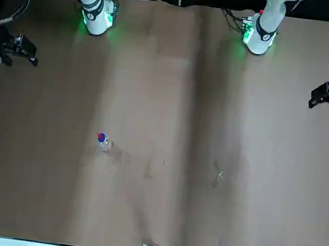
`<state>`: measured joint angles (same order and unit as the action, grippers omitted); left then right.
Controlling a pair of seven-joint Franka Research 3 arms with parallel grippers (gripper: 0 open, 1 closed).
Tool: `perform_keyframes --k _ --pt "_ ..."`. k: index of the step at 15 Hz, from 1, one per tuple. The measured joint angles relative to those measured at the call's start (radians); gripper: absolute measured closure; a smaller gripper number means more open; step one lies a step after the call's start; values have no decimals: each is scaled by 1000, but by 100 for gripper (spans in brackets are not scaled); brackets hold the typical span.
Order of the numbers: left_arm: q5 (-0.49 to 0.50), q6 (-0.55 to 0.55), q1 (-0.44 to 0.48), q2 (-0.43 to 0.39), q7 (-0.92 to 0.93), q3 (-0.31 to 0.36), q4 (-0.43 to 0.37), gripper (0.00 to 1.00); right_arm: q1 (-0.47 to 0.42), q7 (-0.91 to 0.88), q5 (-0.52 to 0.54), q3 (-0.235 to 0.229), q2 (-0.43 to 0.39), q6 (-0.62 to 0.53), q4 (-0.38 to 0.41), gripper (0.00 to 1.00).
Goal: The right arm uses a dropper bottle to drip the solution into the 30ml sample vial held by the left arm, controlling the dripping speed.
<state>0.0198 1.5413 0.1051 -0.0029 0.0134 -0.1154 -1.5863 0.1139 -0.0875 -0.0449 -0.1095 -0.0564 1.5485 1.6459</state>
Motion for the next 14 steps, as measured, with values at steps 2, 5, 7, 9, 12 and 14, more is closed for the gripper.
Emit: perform_keyframes --k 2,5,7,9,12,14 --pt "0 0 0 0 0 1 0 1 0 0 0 0 0 0 0 0" --pt "0 1 0 2 0 2 -1 1 10 0 0 1 0 -1 0 0" --pt "0 1 0 7 -3 2 -3 1 34 -1 0 2 2 0 0 0" --pt "0 1 1 20 -12 3 -10 1 78 -1 -1 4 15 1 3 0" --pt "0 9 6 64 -42 7 -15 1 168 4 -2 9 87 13 12 0" --pt "-1 20 8 99 -116 8 -17 1 207 4 -2 10 154 35 14 0"
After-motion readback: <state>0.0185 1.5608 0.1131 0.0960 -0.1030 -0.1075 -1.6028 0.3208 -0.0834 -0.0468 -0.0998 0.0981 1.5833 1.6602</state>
